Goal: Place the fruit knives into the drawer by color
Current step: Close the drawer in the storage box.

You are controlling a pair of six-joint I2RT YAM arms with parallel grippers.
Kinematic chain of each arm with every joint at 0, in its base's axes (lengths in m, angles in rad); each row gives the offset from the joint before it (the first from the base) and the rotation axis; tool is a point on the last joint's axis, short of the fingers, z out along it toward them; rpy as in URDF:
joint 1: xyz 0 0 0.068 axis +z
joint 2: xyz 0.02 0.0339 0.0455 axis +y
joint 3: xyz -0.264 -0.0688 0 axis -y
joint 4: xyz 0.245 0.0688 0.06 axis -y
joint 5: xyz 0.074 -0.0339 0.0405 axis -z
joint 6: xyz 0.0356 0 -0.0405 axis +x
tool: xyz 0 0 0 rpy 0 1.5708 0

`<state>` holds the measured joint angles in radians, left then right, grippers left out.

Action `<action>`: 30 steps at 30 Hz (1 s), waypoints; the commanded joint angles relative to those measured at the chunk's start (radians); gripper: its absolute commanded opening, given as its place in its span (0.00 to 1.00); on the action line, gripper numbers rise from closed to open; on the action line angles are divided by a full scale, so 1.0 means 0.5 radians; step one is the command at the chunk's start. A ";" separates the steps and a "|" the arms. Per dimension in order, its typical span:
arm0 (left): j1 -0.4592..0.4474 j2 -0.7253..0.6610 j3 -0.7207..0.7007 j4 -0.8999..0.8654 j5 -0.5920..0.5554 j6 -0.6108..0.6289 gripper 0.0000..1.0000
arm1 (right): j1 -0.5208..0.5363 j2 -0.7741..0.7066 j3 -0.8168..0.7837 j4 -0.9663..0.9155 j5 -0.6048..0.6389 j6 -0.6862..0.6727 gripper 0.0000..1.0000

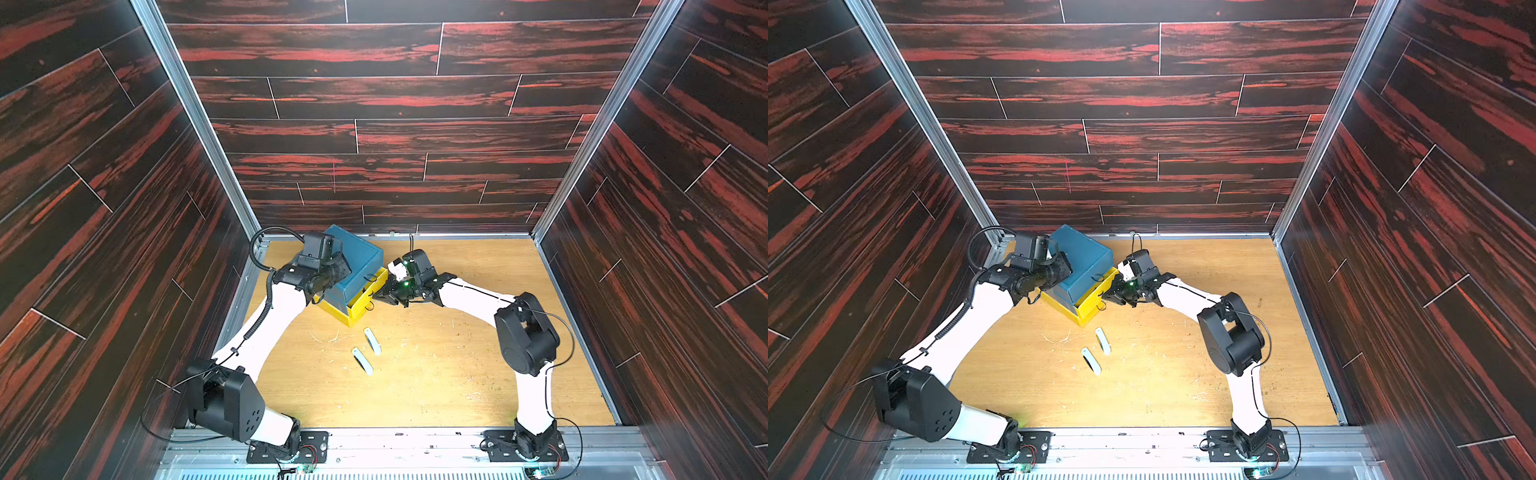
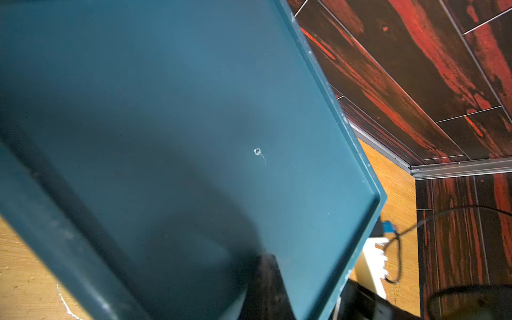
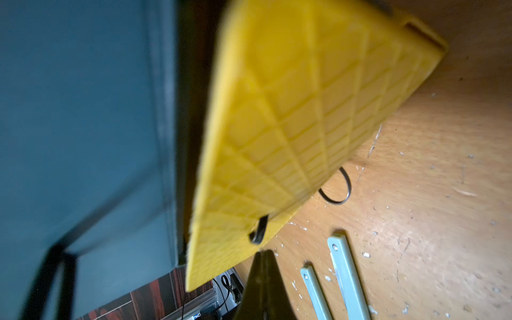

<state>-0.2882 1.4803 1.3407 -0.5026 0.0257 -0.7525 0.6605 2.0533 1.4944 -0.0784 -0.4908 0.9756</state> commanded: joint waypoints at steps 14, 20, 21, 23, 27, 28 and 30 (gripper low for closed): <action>0.006 0.018 -0.071 -0.222 0.011 0.006 0.00 | -0.007 0.177 0.155 0.231 -0.163 0.162 0.05; 0.006 0.016 -0.071 -0.228 0.013 0.009 0.00 | -0.002 0.237 0.190 0.303 -0.206 0.221 0.05; 0.006 0.018 -0.071 -0.228 0.013 0.010 0.00 | -0.004 0.241 0.192 0.304 -0.210 0.224 0.05; 0.007 0.018 -0.071 -0.230 0.013 0.008 0.00 | -0.005 0.241 0.193 0.307 -0.209 0.224 0.05; 0.006 0.018 -0.059 -0.231 0.016 0.007 0.00 | -0.008 0.165 0.084 0.344 -0.204 0.203 0.07; 0.007 0.016 -0.056 -0.233 0.014 0.008 0.00 | -0.011 0.138 0.046 0.341 -0.203 0.187 0.09; 0.006 0.021 -0.046 -0.234 0.014 0.007 0.00 | -0.017 0.076 -0.051 0.318 -0.213 0.127 0.12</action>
<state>-0.2882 1.4803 1.3407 -0.5030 0.0269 -0.7525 0.6540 2.1403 1.5169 0.0734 -0.5777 1.0721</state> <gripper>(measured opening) 0.049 0.108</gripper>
